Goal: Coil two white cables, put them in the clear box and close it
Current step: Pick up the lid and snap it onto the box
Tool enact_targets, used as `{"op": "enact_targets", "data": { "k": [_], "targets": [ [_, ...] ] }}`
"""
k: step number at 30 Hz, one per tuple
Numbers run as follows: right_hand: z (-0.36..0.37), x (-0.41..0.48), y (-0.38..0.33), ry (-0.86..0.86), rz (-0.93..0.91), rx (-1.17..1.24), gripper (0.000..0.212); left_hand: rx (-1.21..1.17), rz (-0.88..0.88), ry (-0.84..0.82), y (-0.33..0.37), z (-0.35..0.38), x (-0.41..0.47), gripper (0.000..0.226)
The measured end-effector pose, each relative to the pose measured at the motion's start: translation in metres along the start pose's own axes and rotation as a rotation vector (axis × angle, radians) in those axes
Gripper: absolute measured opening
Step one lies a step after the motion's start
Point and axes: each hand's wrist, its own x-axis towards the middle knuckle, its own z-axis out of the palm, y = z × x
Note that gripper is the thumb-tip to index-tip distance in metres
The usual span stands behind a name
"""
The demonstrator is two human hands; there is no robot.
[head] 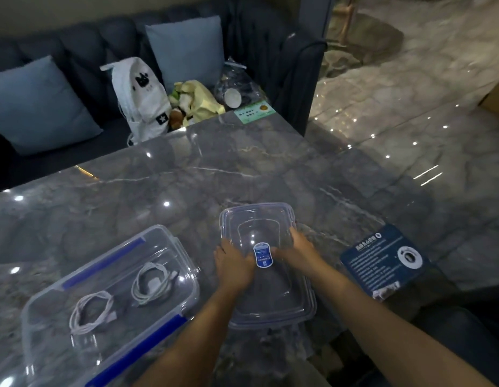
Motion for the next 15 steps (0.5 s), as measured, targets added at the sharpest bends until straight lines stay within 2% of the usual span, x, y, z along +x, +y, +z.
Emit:
{"op": "enact_targets", "data": {
  "k": [3, 6, 9, 12, 15],
  "targets": [
    [0.0, 0.0, -0.002, 0.02, -0.001, 0.179, 0.049, -0.177, -0.13, 0.079, 0.007, -0.009, 0.011, 0.049],
    [-0.003, 0.002, 0.001, 0.072, 0.018, 0.265, 0.058, -0.39, -0.233, 0.04, 0.005, -0.019, 0.021, 0.035],
    [-0.009, 0.004, -0.004, 0.054, -0.01, 0.39, 0.052, -0.607, -0.226, -0.033, 0.008, -0.029, 0.019, 0.015],
    [-0.019, 0.007, -0.017, 0.079, -0.078, 0.403, 0.043, -0.653, -0.137, -0.068, 0.014, -0.043, 0.02, 0.021],
    [-0.03, 0.008, -0.04, 0.091, -0.177, 0.366, 0.035, -0.753, -0.081, -0.038, 0.021, -0.065, 0.022, 0.018]
  ]
}}
